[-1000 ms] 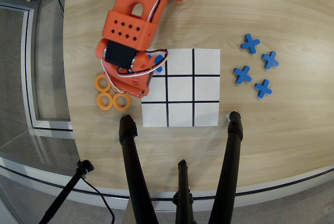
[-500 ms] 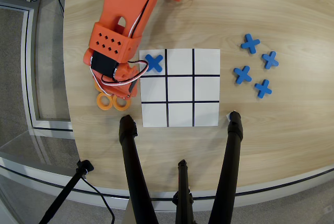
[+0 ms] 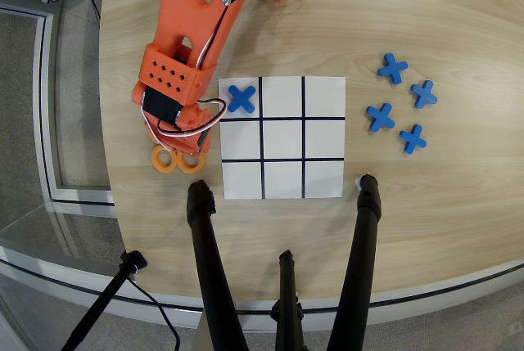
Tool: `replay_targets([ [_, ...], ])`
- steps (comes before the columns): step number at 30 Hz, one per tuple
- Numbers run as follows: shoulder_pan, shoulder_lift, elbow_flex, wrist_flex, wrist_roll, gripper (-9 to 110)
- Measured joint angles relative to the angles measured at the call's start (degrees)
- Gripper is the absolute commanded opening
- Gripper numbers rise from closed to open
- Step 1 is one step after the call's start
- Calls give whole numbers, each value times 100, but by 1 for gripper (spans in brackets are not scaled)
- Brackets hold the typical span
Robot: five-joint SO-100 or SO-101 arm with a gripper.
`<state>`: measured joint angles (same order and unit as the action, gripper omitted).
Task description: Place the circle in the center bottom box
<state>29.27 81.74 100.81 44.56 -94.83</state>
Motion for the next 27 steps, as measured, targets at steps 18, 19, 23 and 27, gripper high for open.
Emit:
replay_targets([
  [18, 70, -308, 141, -220, -132, 16],
  [19, 88, -308, 141, -220, -132, 16],
  [23, 123, -378, 141, -237, -132, 16],
  [27, 114, -396, 149, -246, -158, 16],
])
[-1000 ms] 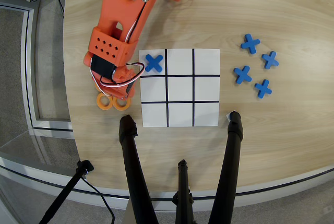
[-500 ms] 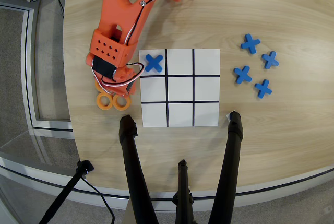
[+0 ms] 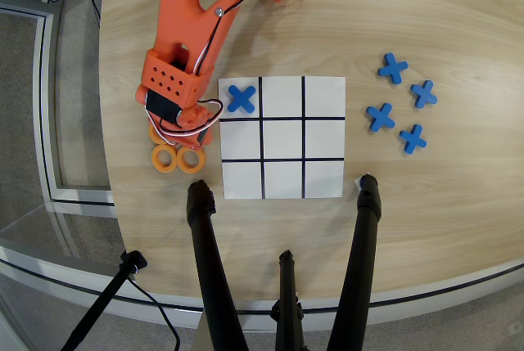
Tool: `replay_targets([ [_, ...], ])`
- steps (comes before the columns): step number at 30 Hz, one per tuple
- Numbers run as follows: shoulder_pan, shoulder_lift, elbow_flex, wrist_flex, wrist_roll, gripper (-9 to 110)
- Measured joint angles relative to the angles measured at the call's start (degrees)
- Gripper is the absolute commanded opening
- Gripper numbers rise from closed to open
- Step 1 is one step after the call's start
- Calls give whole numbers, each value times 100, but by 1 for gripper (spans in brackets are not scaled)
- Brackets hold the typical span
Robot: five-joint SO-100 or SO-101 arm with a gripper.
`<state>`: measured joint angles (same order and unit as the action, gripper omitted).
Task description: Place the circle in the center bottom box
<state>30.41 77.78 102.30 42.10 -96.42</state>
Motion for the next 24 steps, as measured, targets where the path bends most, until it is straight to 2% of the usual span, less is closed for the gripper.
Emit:
replay_targets([
  [24, -9, -62, 483, -413, 0, 16],
])
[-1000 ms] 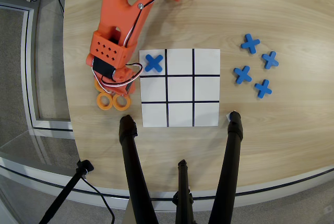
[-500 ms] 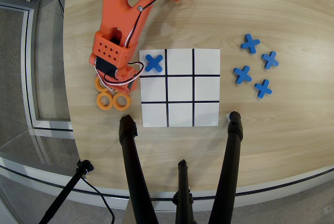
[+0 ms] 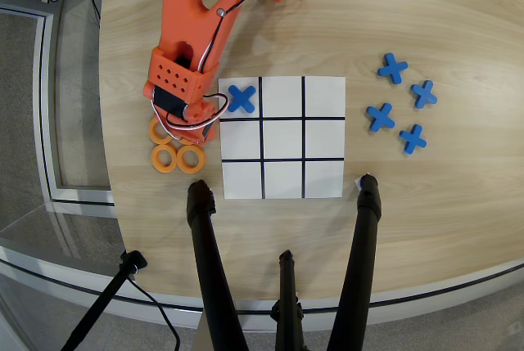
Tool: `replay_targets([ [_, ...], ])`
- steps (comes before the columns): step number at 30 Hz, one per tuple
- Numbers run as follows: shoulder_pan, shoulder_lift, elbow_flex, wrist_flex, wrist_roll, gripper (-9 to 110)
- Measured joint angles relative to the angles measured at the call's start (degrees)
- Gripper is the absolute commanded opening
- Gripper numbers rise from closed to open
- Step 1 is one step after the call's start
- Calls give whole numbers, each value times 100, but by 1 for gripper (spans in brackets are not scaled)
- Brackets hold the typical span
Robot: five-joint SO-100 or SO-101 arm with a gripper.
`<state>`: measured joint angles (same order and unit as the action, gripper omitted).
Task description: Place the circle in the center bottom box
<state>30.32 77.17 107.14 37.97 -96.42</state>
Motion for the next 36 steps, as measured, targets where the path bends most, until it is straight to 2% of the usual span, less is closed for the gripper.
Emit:
replay_targets([
  [12, 176, 44, 123, 97, -352, 16],
  [25, 554, 211, 141, 826, -826, 16],
  [36, 1143, 299, 79, 1661, -1890, 15],
])
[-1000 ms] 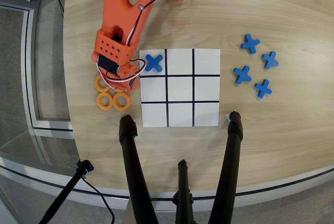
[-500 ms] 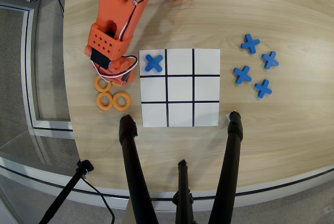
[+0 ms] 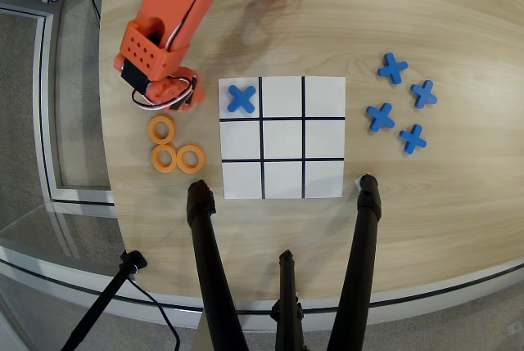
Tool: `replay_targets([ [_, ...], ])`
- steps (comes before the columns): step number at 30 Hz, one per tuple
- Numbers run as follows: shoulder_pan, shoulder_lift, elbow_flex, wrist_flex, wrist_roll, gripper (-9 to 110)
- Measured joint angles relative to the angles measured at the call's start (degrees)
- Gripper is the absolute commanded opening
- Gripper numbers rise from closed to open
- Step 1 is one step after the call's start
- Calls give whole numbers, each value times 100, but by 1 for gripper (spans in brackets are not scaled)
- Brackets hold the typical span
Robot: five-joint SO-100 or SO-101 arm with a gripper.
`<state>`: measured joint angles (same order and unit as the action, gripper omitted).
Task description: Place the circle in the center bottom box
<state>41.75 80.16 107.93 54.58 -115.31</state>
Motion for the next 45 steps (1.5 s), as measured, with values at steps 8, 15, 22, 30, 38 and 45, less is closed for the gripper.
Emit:
replay_targets([
  [8, 255, 18, 0, 123, -387, 13],
  [15, 501, 114, 44, 571, -729, 2],
  [22, 721, 114, 35, 624, -958, 0],
  [30, 791, 202, -97, 1125, -923, 0],
  [38, 53, 1072, -1863, 3507, 88, 0],
  [45, -1600, 2452, -1573, 3489, 1547, 0],
])
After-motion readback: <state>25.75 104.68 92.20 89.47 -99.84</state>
